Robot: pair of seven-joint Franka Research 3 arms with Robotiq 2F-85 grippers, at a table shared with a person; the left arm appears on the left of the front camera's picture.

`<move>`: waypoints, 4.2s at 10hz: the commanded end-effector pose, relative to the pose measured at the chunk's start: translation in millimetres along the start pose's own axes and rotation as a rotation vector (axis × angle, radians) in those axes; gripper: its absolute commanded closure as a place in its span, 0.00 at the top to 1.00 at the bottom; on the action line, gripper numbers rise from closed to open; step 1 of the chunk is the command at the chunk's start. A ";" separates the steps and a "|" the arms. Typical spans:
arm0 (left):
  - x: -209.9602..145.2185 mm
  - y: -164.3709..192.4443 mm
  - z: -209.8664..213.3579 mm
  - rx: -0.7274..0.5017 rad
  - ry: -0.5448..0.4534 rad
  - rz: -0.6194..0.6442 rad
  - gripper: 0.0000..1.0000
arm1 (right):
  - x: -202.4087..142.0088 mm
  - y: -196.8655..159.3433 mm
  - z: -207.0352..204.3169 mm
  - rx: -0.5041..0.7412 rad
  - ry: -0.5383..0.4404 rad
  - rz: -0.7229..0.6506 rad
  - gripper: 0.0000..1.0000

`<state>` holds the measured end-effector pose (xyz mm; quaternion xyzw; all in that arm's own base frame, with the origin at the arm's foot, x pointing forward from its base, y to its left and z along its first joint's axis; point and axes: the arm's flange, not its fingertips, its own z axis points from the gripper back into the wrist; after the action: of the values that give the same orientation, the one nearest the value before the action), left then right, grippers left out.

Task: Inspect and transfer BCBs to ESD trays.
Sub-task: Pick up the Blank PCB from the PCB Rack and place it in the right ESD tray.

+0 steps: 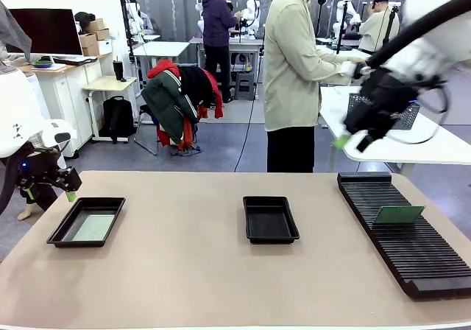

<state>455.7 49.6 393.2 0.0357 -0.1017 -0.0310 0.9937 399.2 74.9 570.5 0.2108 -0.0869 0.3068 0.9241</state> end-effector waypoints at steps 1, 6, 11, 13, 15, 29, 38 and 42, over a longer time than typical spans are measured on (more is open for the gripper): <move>0.6 0.5 -1.4 0.001 -0.009 0.001 1.00 | -27.7 -21.7 31.5 -0.039 -0.011 0.198 1.00; 0.6 0.5 -1.4 0.001 -0.009 0.001 1.00 | -88.8 -64.7 92.5 -0.143 0.093 0.714 1.00; 0.6 0.5 -1.4 0.001 -0.009 0.001 1.00 | -124.2 -86.6 105.3 -0.199 0.182 1.007 1.00; 0.6 0.5 -1.4 0.001 -0.009 0.001 1.00 | -132.4 -91.9 103.0 -0.222 0.218 1.044 1.00; 0.6 0.5 -1.4 0.001 -0.009 0.001 1.00 | -139.4 -92.7 100.0 -0.259 0.220 1.087 1.00; 0.6 0.5 -1.4 0.001 -0.009 0.001 1.00 | -112.4 -115.5 48.5 -0.280 0.195 1.058 1.00; 0.6 0.5 -1.4 0.001 -0.009 0.001 1.00 | -93.0 -174.3 -62.1 -0.293 0.218 1.031 1.00; 0.6 0.5 -1.4 0.001 -0.009 0.001 1.00 | -87.8 -195.1 -97.7 -0.323 0.234 1.019 1.00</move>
<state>455.8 49.3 393.3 0.0357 -0.1019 -0.0313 0.9937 447.7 -70.2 403.4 -0.0302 -0.1087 0.7209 0.6838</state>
